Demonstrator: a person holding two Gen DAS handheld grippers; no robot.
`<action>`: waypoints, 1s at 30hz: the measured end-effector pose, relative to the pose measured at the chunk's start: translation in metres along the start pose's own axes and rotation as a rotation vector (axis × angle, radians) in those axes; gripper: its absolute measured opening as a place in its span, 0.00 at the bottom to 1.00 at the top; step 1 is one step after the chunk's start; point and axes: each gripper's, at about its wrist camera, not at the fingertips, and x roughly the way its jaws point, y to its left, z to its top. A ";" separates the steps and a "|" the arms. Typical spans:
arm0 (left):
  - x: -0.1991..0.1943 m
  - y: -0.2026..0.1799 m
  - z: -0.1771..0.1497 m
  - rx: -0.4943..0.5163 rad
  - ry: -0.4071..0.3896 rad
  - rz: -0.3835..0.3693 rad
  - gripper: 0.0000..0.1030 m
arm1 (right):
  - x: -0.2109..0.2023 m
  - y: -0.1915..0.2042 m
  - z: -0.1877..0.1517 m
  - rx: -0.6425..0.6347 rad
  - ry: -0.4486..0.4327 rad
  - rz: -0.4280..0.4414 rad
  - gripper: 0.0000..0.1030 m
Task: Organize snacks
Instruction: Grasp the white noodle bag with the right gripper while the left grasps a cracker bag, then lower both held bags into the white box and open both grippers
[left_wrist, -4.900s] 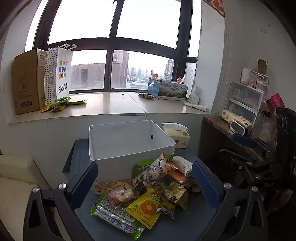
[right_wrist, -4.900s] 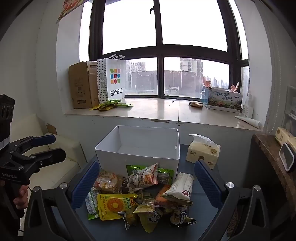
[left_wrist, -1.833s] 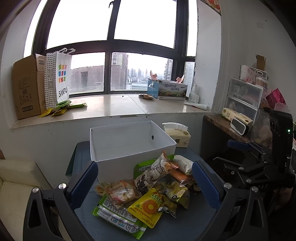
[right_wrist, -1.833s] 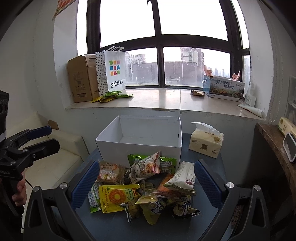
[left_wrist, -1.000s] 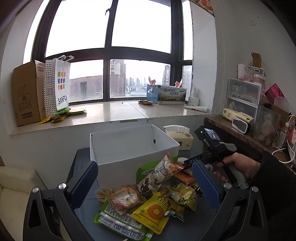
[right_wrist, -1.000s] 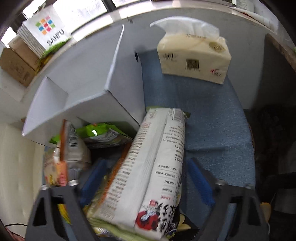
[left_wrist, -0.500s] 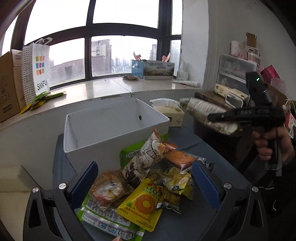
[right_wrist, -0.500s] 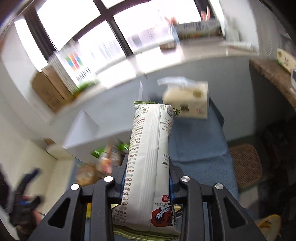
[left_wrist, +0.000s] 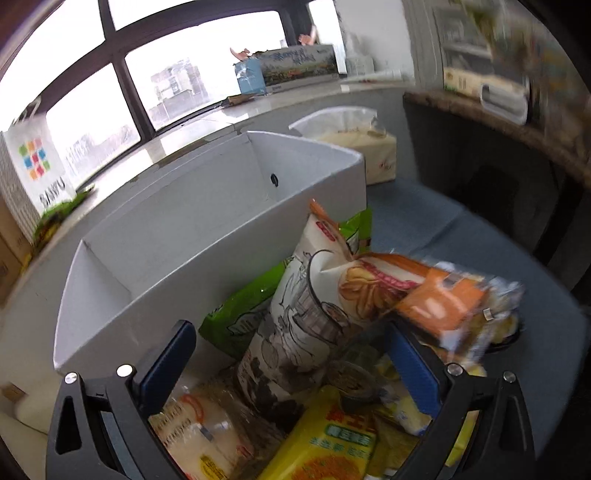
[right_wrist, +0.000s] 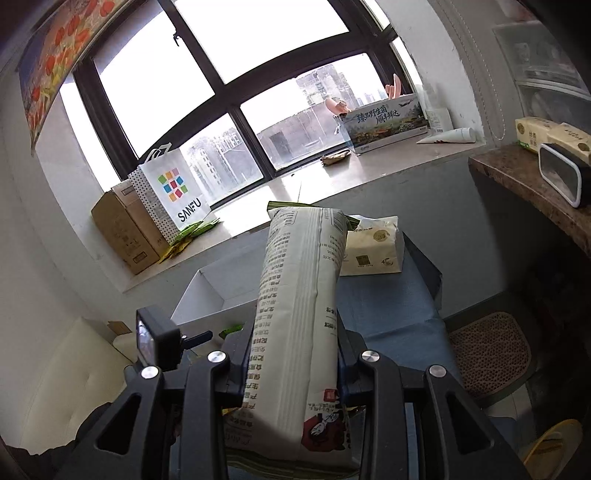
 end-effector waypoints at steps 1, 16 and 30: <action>0.005 -0.005 0.000 0.034 0.002 0.015 0.99 | -0.002 0.000 -0.001 0.005 -0.010 0.005 0.35; -0.076 0.054 -0.031 -0.307 -0.226 -0.126 0.36 | 0.006 0.017 -0.011 -0.061 -0.033 0.014 0.35; -0.114 0.199 0.015 -0.641 -0.385 -0.258 0.36 | 0.123 0.097 0.029 -0.260 0.055 0.037 0.35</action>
